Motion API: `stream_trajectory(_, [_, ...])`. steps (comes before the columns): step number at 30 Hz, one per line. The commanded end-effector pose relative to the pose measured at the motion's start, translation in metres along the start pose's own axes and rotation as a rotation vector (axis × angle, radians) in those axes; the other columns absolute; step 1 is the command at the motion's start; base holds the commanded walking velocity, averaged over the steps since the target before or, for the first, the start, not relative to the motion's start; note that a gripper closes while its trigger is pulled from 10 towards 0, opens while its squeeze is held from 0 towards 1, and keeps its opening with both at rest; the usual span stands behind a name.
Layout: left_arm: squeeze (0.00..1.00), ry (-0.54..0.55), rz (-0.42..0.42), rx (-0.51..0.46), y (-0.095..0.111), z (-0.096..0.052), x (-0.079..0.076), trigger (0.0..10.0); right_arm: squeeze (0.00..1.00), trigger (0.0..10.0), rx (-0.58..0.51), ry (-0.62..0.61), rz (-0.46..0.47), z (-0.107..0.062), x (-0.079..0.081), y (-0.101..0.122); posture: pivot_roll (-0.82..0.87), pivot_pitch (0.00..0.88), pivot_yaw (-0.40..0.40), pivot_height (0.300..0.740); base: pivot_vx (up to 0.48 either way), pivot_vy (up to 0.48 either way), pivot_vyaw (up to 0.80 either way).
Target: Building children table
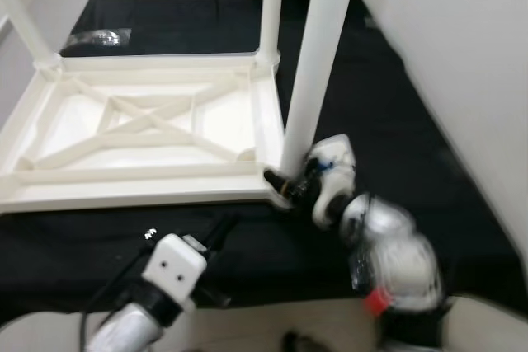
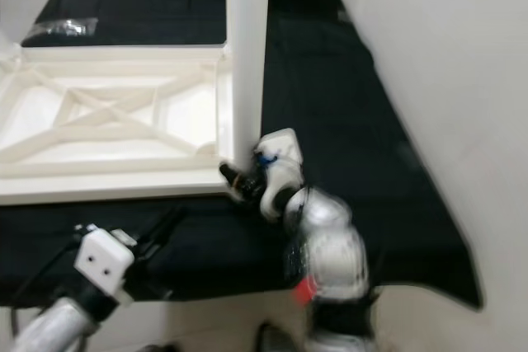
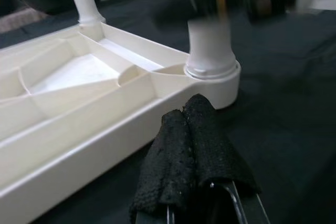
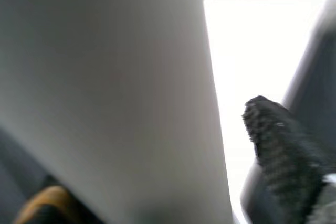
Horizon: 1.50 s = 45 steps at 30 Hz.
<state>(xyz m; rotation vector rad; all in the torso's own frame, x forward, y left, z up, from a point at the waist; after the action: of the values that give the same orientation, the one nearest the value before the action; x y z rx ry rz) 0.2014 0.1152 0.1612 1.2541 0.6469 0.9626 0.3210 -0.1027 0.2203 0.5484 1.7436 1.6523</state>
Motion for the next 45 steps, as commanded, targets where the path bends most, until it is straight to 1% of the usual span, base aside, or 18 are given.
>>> stream_trajectory(1, [0.00, -0.008, 0.000, 0.011, -0.002, -0.002, -0.003, 10.0, 1.00, 10.0, -0.067, 0.115, 0.007, -0.001, 0.006, 0.007, 0.05, 0.245, -0.032, 0.740, 0.000, 0.000, 0.00])
stream_trajectory(2, [0.00, -0.011, -0.003, 0.010, -0.001, -0.003, -0.004, 10.0, 1.00, 10.0, -0.103, 0.222, -0.043, -0.007, 0.003, 0.017, 0.06, 0.253, -0.036, 0.740, 0.000, 0.000, 0.00])
stream_trajectory(3, [0.00, -0.014, -0.005, 0.009, -0.001, -0.003, -0.006, 10.0, 0.78, 10.0, -0.104, 0.290, -0.100, -0.014, 0.003, 0.025, 0.06, 0.257, -0.035, 0.740, 0.000, 0.000, 0.00])
stream_trajectory(7, [0.00, -0.016, -0.007, 0.008, 0.000, -0.004, -0.007, 10.0, 0.78, 10.0, -0.099, 0.345, -0.145, -0.018, 0.001, 0.030, 0.06, 0.259, -0.035, 0.740, 0.000, 0.000, 0.00])
stream_trajectory(8, [0.00, -0.016, -0.006, 0.008, 0.001, -0.004, -0.007, 10.0, 0.00, 10.0, -0.093, 0.411, -0.173, -0.021, -0.002, 0.033, 0.07, 0.266, -0.035, 0.740, 0.000, 0.000, 0.00])
stream_trajectory(12, [0.00, -0.017, -0.003, 0.009, 0.002, -0.006, -0.008, 10.0, 0.00, 10.0, -0.094, 0.588, -0.194, -0.018, -0.014, 0.038, 0.09, 0.276, -0.030, 0.740, 0.000, 0.000, 0.00])
stream_trajectory(13, [0.00, -0.017, -0.004, 0.010, 0.002, -0.007, -0.008, 10.0, 0.00, 8.4, -0.090, 0.588, -0.202, -0.013, -0.019, 0.038, 0.10, 0.276, -0.032, 0.740, 0.000, 0.000, 0.00])
stream_trajectory(14, [0.00, -0.016, -0.003, 0.012, 0.002, -0.007, -0.009, 10.0, 0.00, 3.7, -0.098, 0.600, -0.207, -0.009, -0.023, 0.038, 0.12, 0.277, -0.037, 0.740, 0.000, 0.000, 0.00])
stream_trajectory(15, [0.00, -0.016, -0.003, 0.012, 0.002, -0.007, -0.009, 10.0, 0.00, 3.7, -0.098, 0.600, -0.207, -0.009, -0.023, 0.038, 0.12, 0.277, -0.037, 0.740, 0.000, 0.000, 0.00])
stream_trajectory(17, [0.00, -0.013, -0.001, 0.016, 0.003, -0.009, -0.010, 10.0, 0.00, 0.0, -0.116, 0.632, -0.208, -0.006, -0.030, 0.041, 0.13, 0.279, -0.036, 0.740, 0.000, 0.000, 0.00])
stream_trajectory(27, [0.00, -0.006, 0.000, 0.026, 0.004, -0.013, -0.011, 10.0, 0.00, 0.0, -0.091, 0.712, -0.209, -0.017, -0.040, 0.041, 0.12, 0.286, -0.034, 0.740, 0.000, 0.000, 0.00])
stream_trajectory(32, [0.00, -0.007, -0.006, 0.028, 0.003, -0.014, -0.011, 10.0, 0.00, 0.0, -0.081, 0.704, -0.109, -0.039, -0.033, 0.028, 0.09, 0.285, -0.050, 0.740, 0.000, 0.000, 0.00])
stream_trajectory(33, [0.00, -0.006, -0.008, 0.027, 0.003, -0.014, -0.011, 10.0, 0.00, 0.0, -0.085, 0.608, -0.007, -0.045, -0.019, 0.012, 0.07, 0.284, -0.074, 0.740, 0.000, 0.000, 0.00])
stream_trajectory(35, [0.00, -0.004, -0.009, 0.024, 0.002, -0.013, -0.009, 10.0, 0.00, 0.0, 0.186, -0.163, 0.097, -0.034, -0.022, -0.055, 0.07, 0.275, -0.066, 0.740, 0.000, 0.000, 0.00])
stream_trajectory(36, [0.00, -0.001, -0.007, 0.022, 0.002, -0.012, -0.008, 10.0, 0.00, 0.0, 0.402, -0.458, 0.163, -0.060, -0.005, -0.091, 0.04, 0.281, -0.058, 0.740, 0.000, 0.000, 0.00])
stream_trajectory(38, [0.00, 0.001, -0.005, 0.021, 0.002, -0.012, -0.007, 10.0, 0.00, 0.0, 0.551, -0.630, 0.203, -0.083, 0.009, -0.109, 0.04, 0.281, -0.058, 0.740, 0.000, 0.000, 0.00])
stream_trajectory(41, [0.00, -0.002, -0.006, 0.019, 0.001, -0.010, -0.006, 10.0, 0.00, 0.0, 0.585, -0.614, 0.171, -0.086, 0.025, -0.110, 0.03, 0.268, -0.048, 0.740, 0.000, 0.000, 0.00])
stream_trajectory(45, [0.00, -0.021, -0.013, 0.011, -0.003, -0.003, -0.006, 10.0, 0.00, 0.0, 0.472, -0.480, 0.070, -0.050, 0.028, -0.085, 0.03, 0.233, -0.068, 0.740, 0.000, 0.000, 0.00])
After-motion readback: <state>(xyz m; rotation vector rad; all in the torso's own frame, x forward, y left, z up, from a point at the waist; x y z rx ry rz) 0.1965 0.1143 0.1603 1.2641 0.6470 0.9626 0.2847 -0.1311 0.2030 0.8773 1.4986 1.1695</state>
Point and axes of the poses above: a point about 5 cm out from each wrist's last joint towards the gripper, its own z axis pointing out of the wrist towards the gripper, its own y axis along the axis of the wrist's last joint, x = y × z, the point moved 2 cm from there along z, pointing out of the wrist towards the gripper, and after that the axes turned 11 degrees about -z, right-handed, at the moved point
